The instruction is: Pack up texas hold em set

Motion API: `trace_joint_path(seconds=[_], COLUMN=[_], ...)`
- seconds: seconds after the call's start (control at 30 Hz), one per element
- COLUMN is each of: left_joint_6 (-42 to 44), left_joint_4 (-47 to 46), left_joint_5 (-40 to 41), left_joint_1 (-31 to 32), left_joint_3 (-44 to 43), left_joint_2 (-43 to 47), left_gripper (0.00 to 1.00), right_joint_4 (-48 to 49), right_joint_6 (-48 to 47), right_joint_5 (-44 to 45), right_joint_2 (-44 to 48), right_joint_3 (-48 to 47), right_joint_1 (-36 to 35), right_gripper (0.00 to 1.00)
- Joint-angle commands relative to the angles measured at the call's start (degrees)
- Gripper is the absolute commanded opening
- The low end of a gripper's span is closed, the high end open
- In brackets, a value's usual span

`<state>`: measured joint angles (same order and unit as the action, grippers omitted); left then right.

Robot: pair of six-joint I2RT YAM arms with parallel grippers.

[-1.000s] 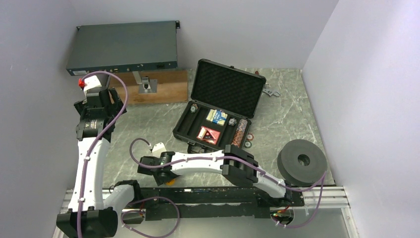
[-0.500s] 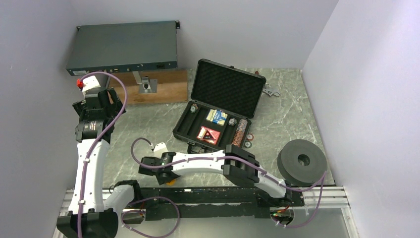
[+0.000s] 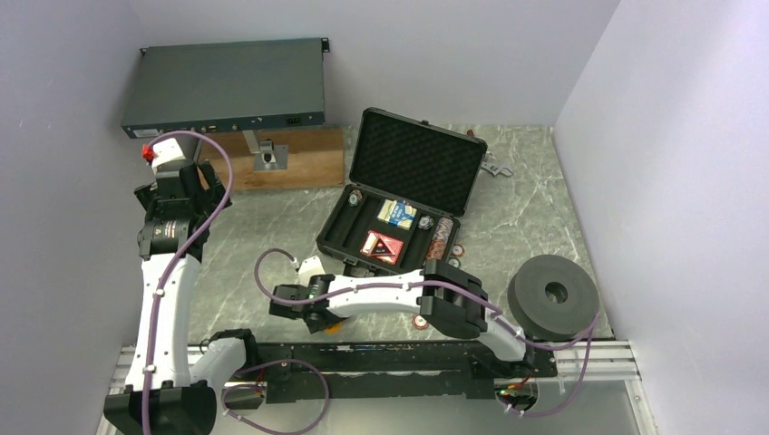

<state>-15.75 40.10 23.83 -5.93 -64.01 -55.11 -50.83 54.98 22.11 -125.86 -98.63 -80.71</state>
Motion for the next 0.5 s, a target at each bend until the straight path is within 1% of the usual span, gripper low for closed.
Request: trace_joint_path(seconds=[0.0,0.47], left_joint_6=[0.15,0.28], left_joint_4=[-2.04,-2.30], left_joint_5=[-0.70,-1.05], left_joint_1=[-0.31,-0.31], left_joint_3=[-0.45,-0.33], left_joint_2=[-0.15,-1.22], left_gripper=[0.98,0.98], right_joint_4=[-4.43,-6.07], right_joint_6=[-0.55,-1.45], right_joint_5=[4.76,9.30], right_joint_2=[2.92,8.48], right_joint_3=[1.24,2.19], right_joint_1=[0.59,1.37], right_gripper=[0.47,0.48])
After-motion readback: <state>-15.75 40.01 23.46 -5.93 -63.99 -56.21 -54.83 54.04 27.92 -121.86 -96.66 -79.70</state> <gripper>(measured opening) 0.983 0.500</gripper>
